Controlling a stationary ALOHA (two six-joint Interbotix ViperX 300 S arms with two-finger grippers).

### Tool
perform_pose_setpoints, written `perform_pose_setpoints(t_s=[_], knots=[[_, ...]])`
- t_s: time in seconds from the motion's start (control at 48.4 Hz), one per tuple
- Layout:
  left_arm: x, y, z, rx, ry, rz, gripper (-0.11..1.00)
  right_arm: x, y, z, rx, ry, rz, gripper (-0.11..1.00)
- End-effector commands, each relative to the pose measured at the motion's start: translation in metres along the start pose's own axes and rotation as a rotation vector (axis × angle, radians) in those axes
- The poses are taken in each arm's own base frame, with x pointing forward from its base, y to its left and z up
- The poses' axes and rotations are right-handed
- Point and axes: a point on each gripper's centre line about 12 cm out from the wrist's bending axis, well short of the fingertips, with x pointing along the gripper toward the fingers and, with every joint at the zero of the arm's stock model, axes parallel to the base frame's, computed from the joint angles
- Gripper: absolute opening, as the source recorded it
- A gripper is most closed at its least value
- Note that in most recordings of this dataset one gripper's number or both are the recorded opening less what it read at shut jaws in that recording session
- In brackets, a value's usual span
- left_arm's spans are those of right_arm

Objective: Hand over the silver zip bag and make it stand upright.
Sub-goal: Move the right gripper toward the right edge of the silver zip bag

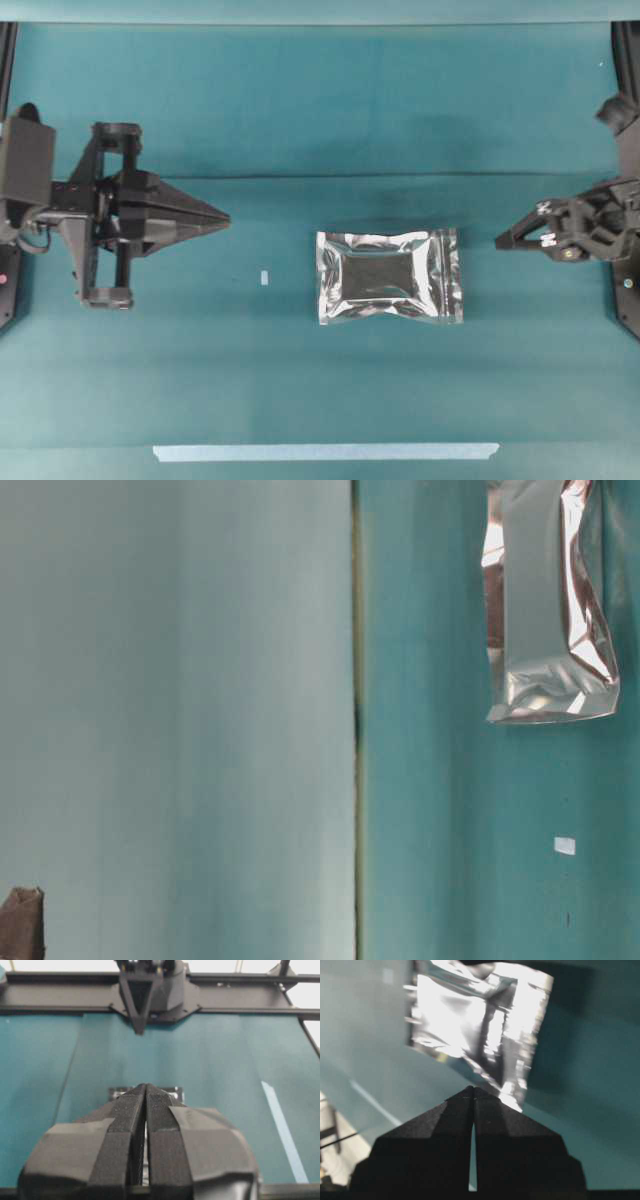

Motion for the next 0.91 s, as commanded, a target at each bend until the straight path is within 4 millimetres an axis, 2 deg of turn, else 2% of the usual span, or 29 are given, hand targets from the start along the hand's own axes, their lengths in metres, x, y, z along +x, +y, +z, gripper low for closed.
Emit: perform_pose_setpoints(t_s=[0.0,0.165,0.537,0.62,0.723,0.888], knots=[[0.003,-0.001,0.014,0.0,-0.04,-0.003,-0.01,0.006,-0.001,-0.002,0.026,0.015,-0.028,0.0],[0.005,-0.001,0.014,0.0,-0.035,-0.003,-0.01,0.018,-0.009,-0.003,0.062,0.015,-0.075,0.0],[0.006,0.0,0.012,0.0,-0.029,-0.002,-0.01,0.038,-0.023,-0.008,0.029,-0.015,-0.102,0.0],[0.006,0.0,0.012,0.0,-0.029,-0.002,-0.01,0.042,-0.025,-0.008,0.028,-0.026,-0.101,0.03],[0.007,0.0,0.012,0.0,-0.026,-0.002,-0.01,0.046,-0.025,-0.006,0.035,-0.047,-0.092,0.2],[0.007,0.0,0.009,-0.001,-0.003,-0.002,-0.01,0.052,-0.03,-0.009,0.059,-0.043,-0.115,0.68]])
